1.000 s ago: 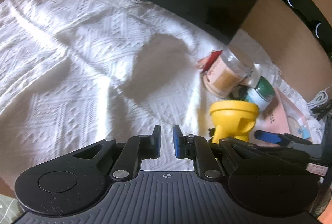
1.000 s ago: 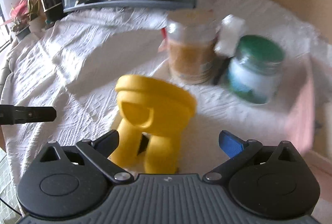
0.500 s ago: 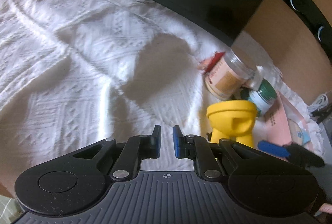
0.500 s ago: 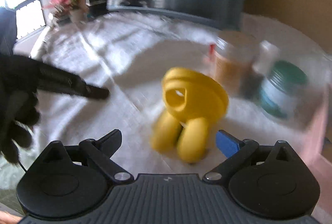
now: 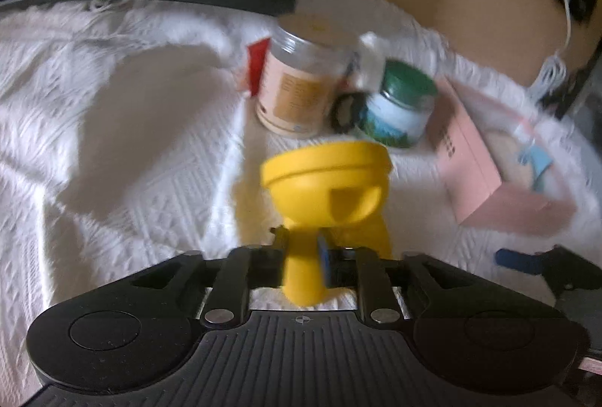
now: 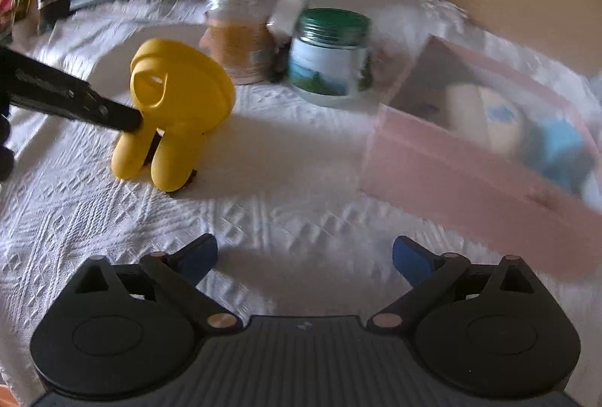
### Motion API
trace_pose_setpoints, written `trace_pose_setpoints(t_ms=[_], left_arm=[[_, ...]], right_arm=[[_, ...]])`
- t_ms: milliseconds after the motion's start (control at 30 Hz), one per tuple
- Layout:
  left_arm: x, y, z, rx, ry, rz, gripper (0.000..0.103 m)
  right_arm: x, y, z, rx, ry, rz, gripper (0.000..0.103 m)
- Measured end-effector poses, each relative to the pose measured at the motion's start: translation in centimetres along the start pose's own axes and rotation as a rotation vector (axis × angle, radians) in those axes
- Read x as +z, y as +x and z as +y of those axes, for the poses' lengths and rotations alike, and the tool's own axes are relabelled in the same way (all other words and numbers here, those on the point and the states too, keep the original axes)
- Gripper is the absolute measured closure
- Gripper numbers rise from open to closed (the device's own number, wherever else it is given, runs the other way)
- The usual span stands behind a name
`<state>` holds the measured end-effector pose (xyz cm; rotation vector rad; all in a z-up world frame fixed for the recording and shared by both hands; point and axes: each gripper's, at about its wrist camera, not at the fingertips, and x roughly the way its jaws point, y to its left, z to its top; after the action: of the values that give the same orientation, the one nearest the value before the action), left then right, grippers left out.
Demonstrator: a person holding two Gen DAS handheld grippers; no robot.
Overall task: Organize soft objects
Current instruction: 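Grasp the yellow silicone toy by its stem with the left tool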
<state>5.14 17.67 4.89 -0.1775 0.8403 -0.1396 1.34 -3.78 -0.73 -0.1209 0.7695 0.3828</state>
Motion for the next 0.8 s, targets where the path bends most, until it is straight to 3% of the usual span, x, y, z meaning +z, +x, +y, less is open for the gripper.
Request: trace_pose_setpoints(t_ms=[33, 67, 300, 800], left_arm=[[0.0, 0.2, -0.4, 0.000, 0.019, 0.009, 0.061], [0.0, 0.5, -0.6, 0.001, 0.033, 0.018, 0.059], [-0.1, 1.3, -1.7, 0.038, 0.088, 0.034, 0.057], [0.3, 2.2, -1.4, 0.037, 0.049, 0.026, 0.052]], right_arm=[[-0.4, -0.2, -0.3, -0.002, 0.019, -0.005, 0.001], [-0.7, -0.2, -0.7, -0.002, 0.037, -0.011, 0.000], [-1.0, 0.2, -0.7, -0.010, 0.054, -0.032, 0.000], [-1.1, 0.1, -0.7, -0.008, 0.052, -0.037, 0.000]])
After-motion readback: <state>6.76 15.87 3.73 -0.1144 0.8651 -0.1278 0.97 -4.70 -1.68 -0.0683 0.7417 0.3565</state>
